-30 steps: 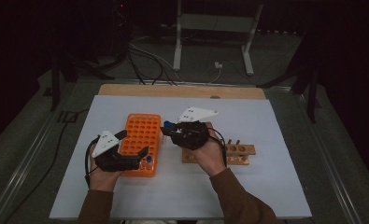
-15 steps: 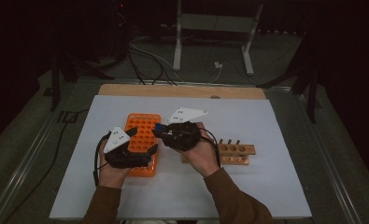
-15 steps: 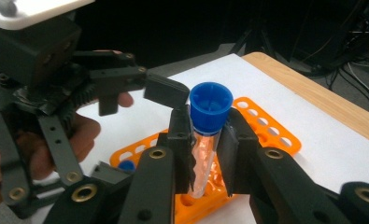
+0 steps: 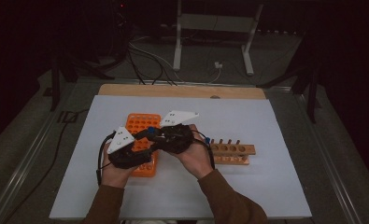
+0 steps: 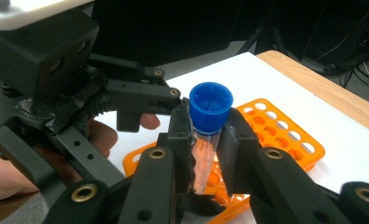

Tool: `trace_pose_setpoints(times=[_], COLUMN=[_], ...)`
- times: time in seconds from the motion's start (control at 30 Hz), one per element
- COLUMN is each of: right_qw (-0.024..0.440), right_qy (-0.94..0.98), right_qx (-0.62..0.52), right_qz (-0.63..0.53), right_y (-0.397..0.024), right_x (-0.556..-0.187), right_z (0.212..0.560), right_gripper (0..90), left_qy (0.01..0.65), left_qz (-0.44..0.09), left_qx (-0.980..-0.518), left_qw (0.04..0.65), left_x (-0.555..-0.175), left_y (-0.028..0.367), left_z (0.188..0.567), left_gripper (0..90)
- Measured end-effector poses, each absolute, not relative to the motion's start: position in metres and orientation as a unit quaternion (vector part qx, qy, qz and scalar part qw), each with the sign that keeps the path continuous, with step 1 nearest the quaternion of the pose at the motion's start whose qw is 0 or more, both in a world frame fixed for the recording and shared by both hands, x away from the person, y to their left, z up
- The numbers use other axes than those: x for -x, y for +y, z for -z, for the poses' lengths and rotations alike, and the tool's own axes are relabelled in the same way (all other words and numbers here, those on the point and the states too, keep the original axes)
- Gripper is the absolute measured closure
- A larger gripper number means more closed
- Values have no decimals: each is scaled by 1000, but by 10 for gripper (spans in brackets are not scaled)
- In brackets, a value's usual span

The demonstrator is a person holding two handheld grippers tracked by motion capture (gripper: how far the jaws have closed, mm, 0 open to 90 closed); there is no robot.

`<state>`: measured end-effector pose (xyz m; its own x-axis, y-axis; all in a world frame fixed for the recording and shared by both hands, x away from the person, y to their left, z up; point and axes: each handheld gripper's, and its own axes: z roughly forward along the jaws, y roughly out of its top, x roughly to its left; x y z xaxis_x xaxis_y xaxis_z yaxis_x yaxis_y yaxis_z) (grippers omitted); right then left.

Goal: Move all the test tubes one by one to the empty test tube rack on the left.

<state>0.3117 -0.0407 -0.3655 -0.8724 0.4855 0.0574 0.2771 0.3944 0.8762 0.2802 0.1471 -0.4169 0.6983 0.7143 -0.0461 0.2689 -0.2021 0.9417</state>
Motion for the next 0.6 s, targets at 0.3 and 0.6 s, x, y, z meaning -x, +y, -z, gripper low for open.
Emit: trace_pose_setpoints(times=[0.3, 0.6], right_qw=[101, 88], right_qy=[829, 824], right_qx=[-229, -231], right_qz=[-501, -511], right_y=[-41, -43], right_x=[-312, -312], right_z=[366, 365], right_gripper=[766, 636], left_qy=[320, 313], left_qz=[-211, -228], left_qx=[-751, -756], left_qw=[538, 528], left_x=[-278, -278], left_y=[148, 147], left_z=[417, 417], left_gripper=[742, 774])
